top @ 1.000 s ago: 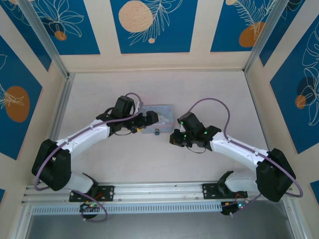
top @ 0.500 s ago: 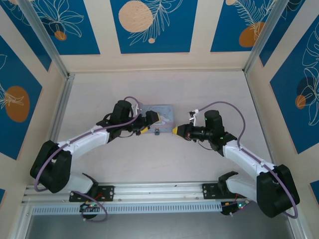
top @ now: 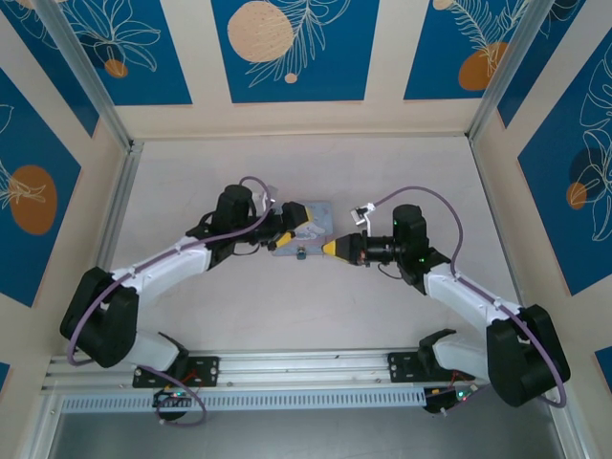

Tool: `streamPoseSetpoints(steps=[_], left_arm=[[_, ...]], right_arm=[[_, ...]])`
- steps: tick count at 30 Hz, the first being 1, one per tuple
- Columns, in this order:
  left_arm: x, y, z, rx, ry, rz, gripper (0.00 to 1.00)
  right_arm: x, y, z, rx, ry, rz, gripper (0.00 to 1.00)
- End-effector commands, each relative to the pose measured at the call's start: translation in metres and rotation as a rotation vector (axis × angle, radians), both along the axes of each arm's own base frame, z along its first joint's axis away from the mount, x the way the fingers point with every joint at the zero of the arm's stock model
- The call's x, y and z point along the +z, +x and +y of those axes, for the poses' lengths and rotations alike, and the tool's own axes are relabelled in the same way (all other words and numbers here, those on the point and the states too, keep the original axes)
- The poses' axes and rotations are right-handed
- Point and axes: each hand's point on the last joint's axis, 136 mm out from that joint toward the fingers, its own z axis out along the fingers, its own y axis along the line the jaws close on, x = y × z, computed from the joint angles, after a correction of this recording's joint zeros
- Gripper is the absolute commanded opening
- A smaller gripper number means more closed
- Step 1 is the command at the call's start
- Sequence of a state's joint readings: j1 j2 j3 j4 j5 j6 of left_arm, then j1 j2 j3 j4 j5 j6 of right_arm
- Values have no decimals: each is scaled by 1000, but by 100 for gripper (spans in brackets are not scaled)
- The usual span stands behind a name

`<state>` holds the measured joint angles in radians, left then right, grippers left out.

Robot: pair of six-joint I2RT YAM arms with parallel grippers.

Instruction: Unlock the padlock with the key

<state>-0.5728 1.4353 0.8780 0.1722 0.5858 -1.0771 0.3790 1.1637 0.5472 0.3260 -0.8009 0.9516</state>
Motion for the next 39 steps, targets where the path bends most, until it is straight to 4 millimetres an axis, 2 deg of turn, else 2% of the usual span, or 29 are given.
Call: streamPoseSetpoints(steps=[1, 8, 25, 30, 39], left_arm=[[17, -3, -19, -110, -59, -65, 95], [20, -1, -25, -134, -94, -71, 88], [21, -12, -28, -176, -147, -63, 55], [19, -16, -28, -183, -148, -55, 52], [20, -21, -31, -193, -156, -56, 40]], right_arm=[[26, -11, 8, 140, 62, -62, 0], [30, -6, 17, 204, 75, -60, 0], [20, 15, 25, 163, 57, -50, 0], [21, 20, 27, 155, 56, -54, 0], [18, 25, 28, 145, 51, -49, 0]])
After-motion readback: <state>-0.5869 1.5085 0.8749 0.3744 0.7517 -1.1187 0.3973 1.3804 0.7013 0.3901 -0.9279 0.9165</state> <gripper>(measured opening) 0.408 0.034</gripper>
